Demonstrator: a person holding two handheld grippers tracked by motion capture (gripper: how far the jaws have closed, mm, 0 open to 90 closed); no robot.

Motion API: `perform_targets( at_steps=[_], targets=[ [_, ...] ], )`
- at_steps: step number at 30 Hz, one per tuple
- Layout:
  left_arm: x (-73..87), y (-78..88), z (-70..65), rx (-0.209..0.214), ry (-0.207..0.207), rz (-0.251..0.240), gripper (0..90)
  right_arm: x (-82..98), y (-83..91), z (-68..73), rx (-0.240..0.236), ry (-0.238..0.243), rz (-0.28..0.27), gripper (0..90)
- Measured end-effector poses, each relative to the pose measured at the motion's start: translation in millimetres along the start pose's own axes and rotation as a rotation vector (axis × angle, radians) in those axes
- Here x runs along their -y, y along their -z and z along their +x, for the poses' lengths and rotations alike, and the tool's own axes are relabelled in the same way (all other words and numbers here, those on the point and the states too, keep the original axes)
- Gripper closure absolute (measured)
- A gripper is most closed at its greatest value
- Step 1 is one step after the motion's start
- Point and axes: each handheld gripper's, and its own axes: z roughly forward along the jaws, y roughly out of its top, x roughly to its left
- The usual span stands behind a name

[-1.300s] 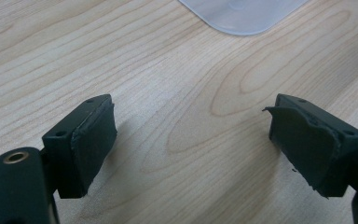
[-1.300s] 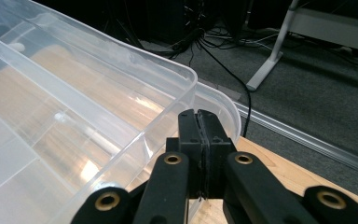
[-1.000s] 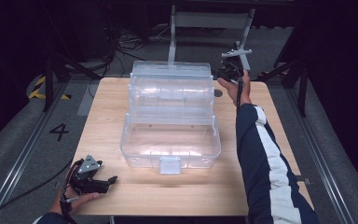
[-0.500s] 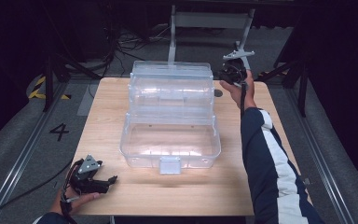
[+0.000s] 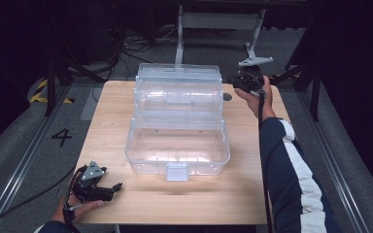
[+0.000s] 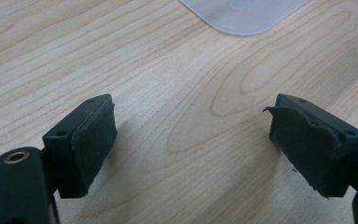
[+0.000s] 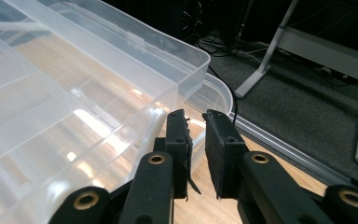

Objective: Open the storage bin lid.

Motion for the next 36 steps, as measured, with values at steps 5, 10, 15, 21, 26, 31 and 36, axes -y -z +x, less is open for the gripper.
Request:
perform_targets(
  at_steps=[5,10,15,21,26,31,36],
  targets=[
    [0.0,-0.1,-0.1,0.000,-0.001,-0.001,15.1,4.5,8.7,5.2,-0.007,0.025,0.006,77.2],
    [0.0,0.0,-0.1,0.000,0.000,-0.001,15.1,7.5,15.4,11.4,-0.014,0.056,0.015,74.6],
    [0.0,-0.1,-0.1,0.001,-0.001,-0.003,15.1,11.1,22.0,15.5,-0.029,0.060,0.023,68.7],
    [-0.1,0.0,-0.1,-0.001,-0.001,-0.001,15.1,17.0,31.2,20.9,-0.021,0.080,0.039,63.2],
    [-0.1,0.3,-0.1,-0.001,-0.001,0.002,15.1,28.5,42.6,24.6,-0.032,0.096,0.043,61.0],
    [0.0,0.0,-0.3,-0.002,0.000,-0.001,15.1,35.3,51.0,25.6,-0.045,0.093,0.035,60.6],
    [0.0,0.0,-0.3,-0.002,0.000,-0.001,15.1,44.3,60.5,29.5,-0.043,0.125,0.061,57.6]
  ],
)
